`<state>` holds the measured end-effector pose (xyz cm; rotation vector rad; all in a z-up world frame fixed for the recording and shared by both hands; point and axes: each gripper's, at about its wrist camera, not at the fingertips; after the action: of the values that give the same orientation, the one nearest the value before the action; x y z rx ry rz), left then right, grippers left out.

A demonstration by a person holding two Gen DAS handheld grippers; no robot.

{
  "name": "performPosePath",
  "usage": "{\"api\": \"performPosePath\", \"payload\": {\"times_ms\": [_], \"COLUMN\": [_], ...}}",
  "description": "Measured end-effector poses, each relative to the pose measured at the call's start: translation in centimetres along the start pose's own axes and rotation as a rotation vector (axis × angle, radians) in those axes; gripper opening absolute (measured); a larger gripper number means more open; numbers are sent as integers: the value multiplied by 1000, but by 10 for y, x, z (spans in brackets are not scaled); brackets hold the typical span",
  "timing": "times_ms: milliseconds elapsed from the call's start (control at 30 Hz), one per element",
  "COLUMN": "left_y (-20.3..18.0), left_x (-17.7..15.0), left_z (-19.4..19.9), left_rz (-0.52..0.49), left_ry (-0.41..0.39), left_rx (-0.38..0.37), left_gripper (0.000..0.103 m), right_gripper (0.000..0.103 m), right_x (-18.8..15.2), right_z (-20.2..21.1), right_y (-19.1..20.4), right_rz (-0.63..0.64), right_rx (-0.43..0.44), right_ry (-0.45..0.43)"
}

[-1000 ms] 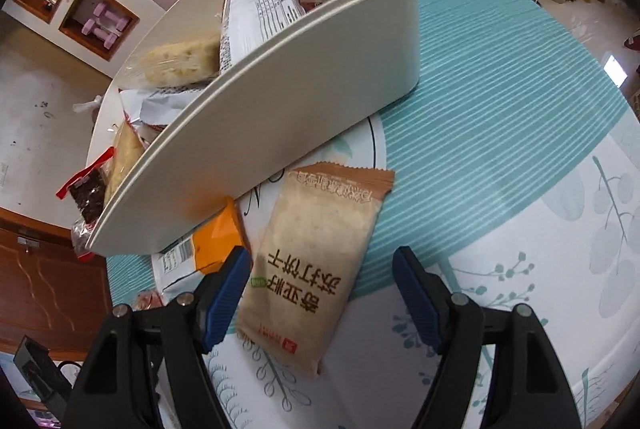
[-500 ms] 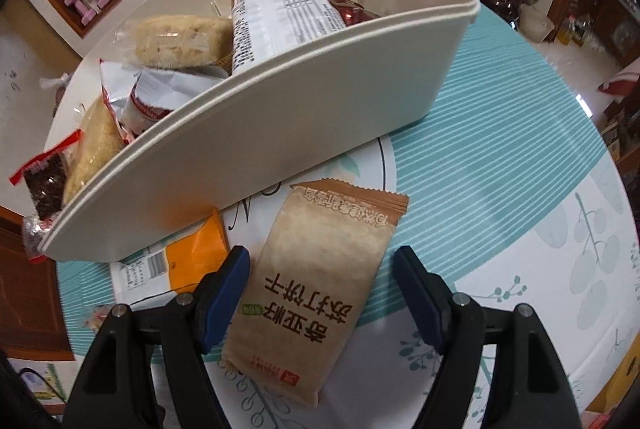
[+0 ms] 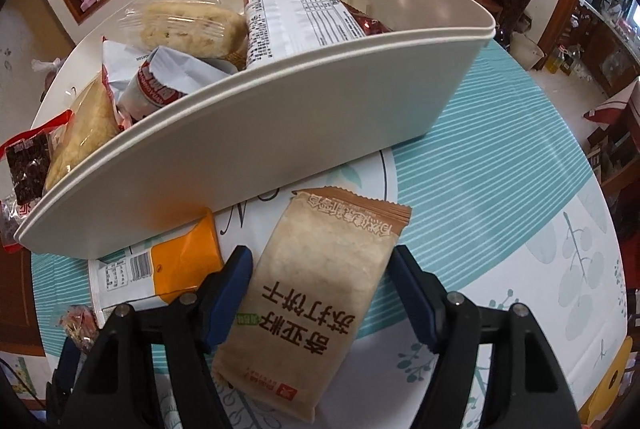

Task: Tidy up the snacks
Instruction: 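Grasp the nut-cluster bag with the left gripper while the right grasps the brown biscuit pack, then lift both packs into the white bin and open both grippers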

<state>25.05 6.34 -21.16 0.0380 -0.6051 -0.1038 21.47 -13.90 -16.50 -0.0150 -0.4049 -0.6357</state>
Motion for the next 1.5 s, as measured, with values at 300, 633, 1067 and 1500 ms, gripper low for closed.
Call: {"api": "performPosePath", "payload": {"times_ms": [300, 633, 1067, 1500], "left_y": [1, 3, 30, 28], "left_x": [-3, -4, -13, -2], "left_z": [6, 15, 31, 79], "left_rz": [1, 21, 144, 147], "left_ry": [-23, -19, 62, 13], "left_rx": [2, 8, -34, -103], "left_gripper": [65, 50, 50, 50], "right_gripper": [67, 66, 64, 64], "right_x": [-8, -17, -30, -28], "right_z": [5, 9, 18, 48], "right_y": [-11, -24, -41, -62], "right_rz": [13, 36, 14, 27], "right_rx": [32, 82, 185, 254], "right_ry": [1, 46, 123, 94]}}
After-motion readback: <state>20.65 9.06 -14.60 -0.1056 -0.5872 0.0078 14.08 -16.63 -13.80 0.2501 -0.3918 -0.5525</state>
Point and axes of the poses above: each gripper's, at about its wrist camera, not at the fingertips, and z roughly against the way its jaws point, y to its left, x to its top, and after that the axes turned 10 degrees about -z, right-handed
